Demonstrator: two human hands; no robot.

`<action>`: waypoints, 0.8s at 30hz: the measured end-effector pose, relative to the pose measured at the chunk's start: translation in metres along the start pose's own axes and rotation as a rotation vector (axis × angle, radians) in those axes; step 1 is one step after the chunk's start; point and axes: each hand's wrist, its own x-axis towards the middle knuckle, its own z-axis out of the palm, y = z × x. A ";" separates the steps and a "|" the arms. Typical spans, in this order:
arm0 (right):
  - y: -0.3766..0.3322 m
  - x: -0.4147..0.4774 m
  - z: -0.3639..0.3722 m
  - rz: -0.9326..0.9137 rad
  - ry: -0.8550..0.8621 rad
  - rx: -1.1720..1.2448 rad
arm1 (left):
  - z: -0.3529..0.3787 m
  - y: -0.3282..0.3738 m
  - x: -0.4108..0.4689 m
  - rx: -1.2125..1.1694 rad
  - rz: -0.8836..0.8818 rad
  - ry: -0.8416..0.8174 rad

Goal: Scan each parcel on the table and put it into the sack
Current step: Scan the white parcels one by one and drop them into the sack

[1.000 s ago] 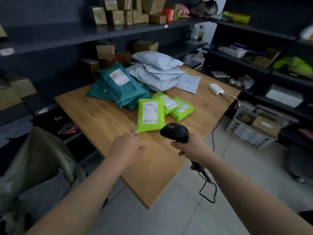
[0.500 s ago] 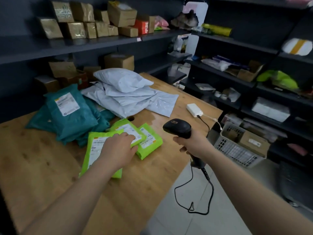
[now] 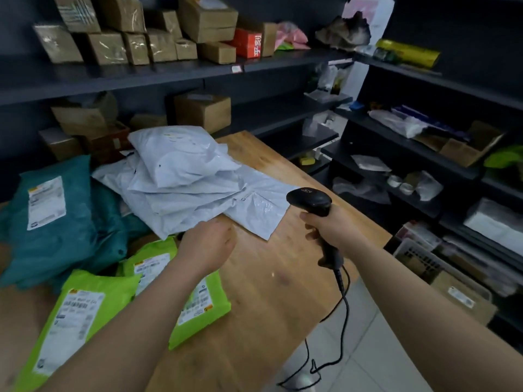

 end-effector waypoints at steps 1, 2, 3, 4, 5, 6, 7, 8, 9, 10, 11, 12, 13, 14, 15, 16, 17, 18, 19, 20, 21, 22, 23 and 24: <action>0.000 0.019 -0.006 -0.011 -0.017 0.007 | 0.007 0.006 0.014 -0.001 -0.029 -0.003; 0.000 0.039 -0.012 -0.023 -0.031 0.013 | 0.015 0.012 0.027 -0.002 -0.058 -0.005; 0.000 0.059 -0.018 -0.035 -0.048 0.015 | 0.022 0.017 0.040 -0.009 -0.089 -0.003; 0.001 0.078 -0.023 -0.043 -0.072 0.017 | 0.030 0.023 0.052 -0.020 -0.121 0.002; 0.001 0.097 -0.028 -0.046 -0.104 0.026 | 0.038 0.027 0.064 -0.029 -0.148 0.008; 0.002 0.114 -0.031 -0.045 -0.138 0.038 | 0.045 0.031 0.074 -0.034 -0.171 0.011; 0.002 0.130 -0.032 -0.042 -0.172 0.050 | 0.052 0.036 0.084 -0.036 -0.193 0.010; 0.003 0.145 -0.033 -0.037 -0.201 0.061 | 0.060 0.039 0.093 -0.032 -0.219 0.004; 0.004 0.159 -0.032 -0.024 -0.226 0.075 | 0.068 0.041 0.101 -0.018 -0.249 -0.008; 0.004 0.172 -0.030 -0.004 -0.246 0.093 | 0.075 0.042 0.110 -0.010 -0.283 -0.027; 0.006 0.185 -0.026 0.018 -0.259 0.107 | 0.083 0.043 0.118 -0.017 -0.316 -0.053; 0.008 0.200 -0.022 0.031 -0.263 0.105 | 0.092 0.042 0.126 -0.036 -0.347 -0.082; 0.012 0.215 -0.017 0.035 -0.264 0.086 | 0.100 0.041 0.133 -0.058 -0.381 -0.100; 0.016 0.230 -0.011 0.041 -0.272 0.059 | 0.108 0.040 0.139 -0.084 -0.420 -0.108; 0.020 0.245 -0.005 0.058 -0.291 0.034 | 0.116 0.038 0.144 -0.112 -0.456 -0.118; 0.026 0.258 0.001 0.088 -0.312 0.011 | 0.124 0.036 0.149 -0.135 -0.482 -0.137; 0.031 0.271 0.007 0.121 -0.327 -0.007 | 0.131 0.034 0.154 -0.148 -0.500 -0.161; 0.036 0.282 0.012 0.147 -0.333 -0.026 | 0.138 0.031 0.158 -0.151 -0.519 -0.185; 0.040 0.291 0.016 0.163 -0.333 -0.053 | 0.144 0.028 0.161 -0.142 -0.538 -0.203; 0.045 0.300 0.021 0.174 -0.333 -0.083 | 0.150 0.025 0.164 -0.118 -0.554 -0.214; 0.050 0.307 0.025 0.188 -0.335 -0.103 | 0.154 0.023 0.165 -0.086 -0.562 -0.218; 0.054 0.313 0.030 0.205 -0.337 -0.100 | 0.159 0.021 0.166 -0.056 -0.564 -0.215; 0.056 0.317 0.034 0.223 -0.336 -0.081 | 0.163 0.020 0.167 -0.036 -0.566 -0.204; 0.058 0.319 0.038 0.240 -0.329 -0.060 | 0.166 0.019 0.167 -0.029 -0.572 -0.187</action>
